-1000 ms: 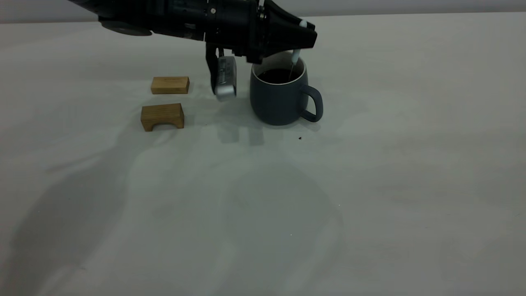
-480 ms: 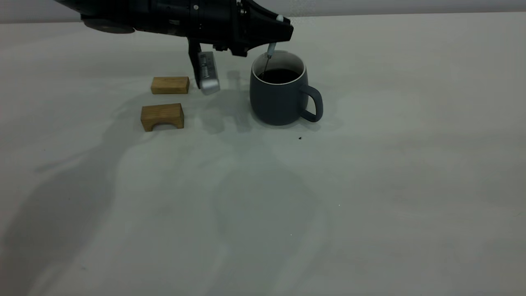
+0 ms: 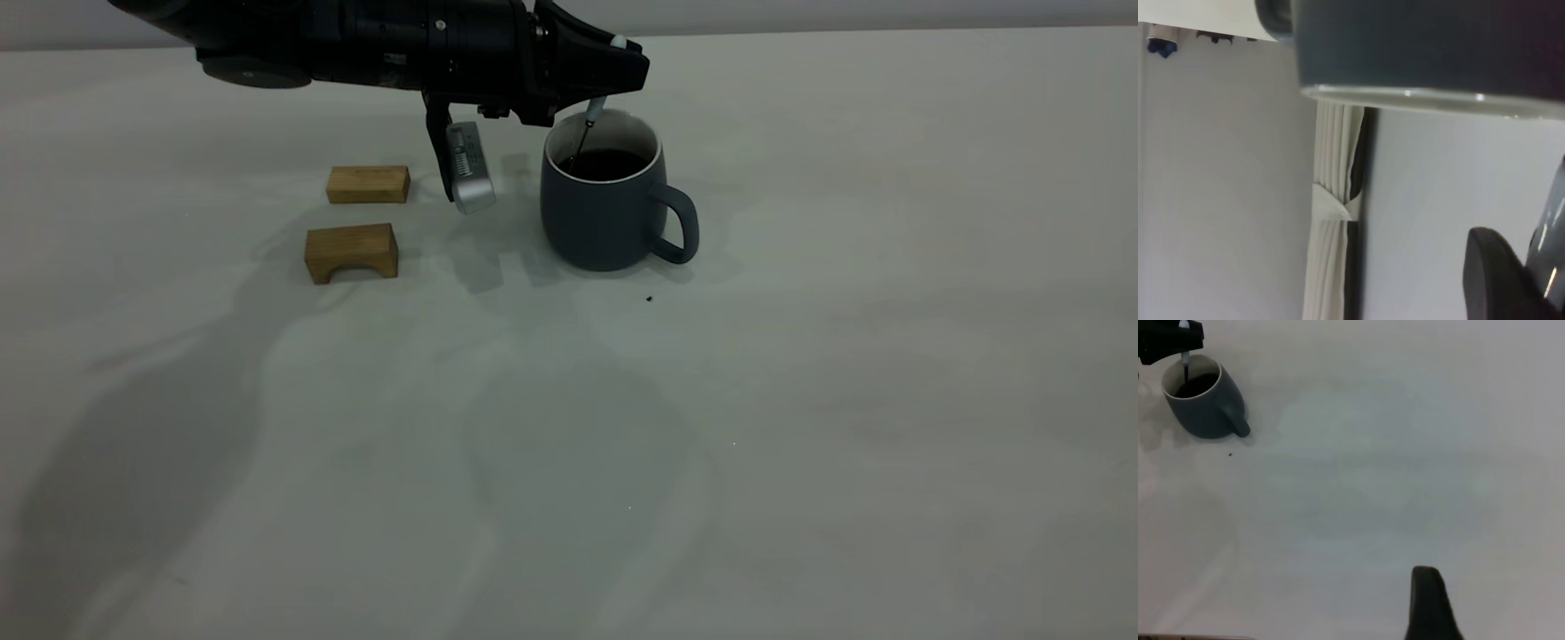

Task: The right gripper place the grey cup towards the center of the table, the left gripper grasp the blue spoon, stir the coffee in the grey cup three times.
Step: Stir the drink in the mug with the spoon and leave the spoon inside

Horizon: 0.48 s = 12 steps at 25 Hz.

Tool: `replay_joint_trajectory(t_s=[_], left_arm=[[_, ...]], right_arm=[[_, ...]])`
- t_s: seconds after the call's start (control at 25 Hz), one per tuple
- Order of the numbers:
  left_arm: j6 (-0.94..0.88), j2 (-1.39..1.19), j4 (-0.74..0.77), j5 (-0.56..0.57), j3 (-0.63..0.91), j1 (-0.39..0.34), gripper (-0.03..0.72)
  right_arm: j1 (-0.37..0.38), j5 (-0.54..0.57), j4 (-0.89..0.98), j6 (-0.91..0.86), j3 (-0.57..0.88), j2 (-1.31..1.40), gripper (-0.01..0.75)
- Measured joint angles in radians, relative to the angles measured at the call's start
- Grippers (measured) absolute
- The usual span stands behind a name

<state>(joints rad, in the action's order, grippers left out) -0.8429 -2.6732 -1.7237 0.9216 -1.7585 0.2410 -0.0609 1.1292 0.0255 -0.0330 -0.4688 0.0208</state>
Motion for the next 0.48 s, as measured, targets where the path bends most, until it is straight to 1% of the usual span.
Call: replay_joint_trajectory(t_s=[0.16, 0.24, 0.32, 0.4, 0.48], left_arm=[[0.0, -0.001, 0.021, 0.029, 0.0, 0.0, 0.133], [0.0, -0.002, 0.031, 0.052, 0.0, 0.0, 0.153], [0.0, -0.002, 0.037, 0.079, 0.0, 0.0, 0.206], [0.0, -0.002, 0.051, 0.11, 0.0, 0.0, 0.3], [0.0, -0.002, 0.075, 0.141, 0.0, 0.0, 0.376]], right_arm=[[0.0, 0.0, 0.0, 0.0, 0.0, 0.0, 0.535], [0.0, 0.0, 0.0, 0.0, 0.0, 0.0, 0.535], [0.0, 0.0, 0.0, -0.001, 0.0, 0.0, 0.535], [0.0, 0.0, 0.0, -0.001, 0.0, 0.0, 0.535], [0.0, 0.0, 0.0, -0.001, 0.0, 0.0, 0.535]])
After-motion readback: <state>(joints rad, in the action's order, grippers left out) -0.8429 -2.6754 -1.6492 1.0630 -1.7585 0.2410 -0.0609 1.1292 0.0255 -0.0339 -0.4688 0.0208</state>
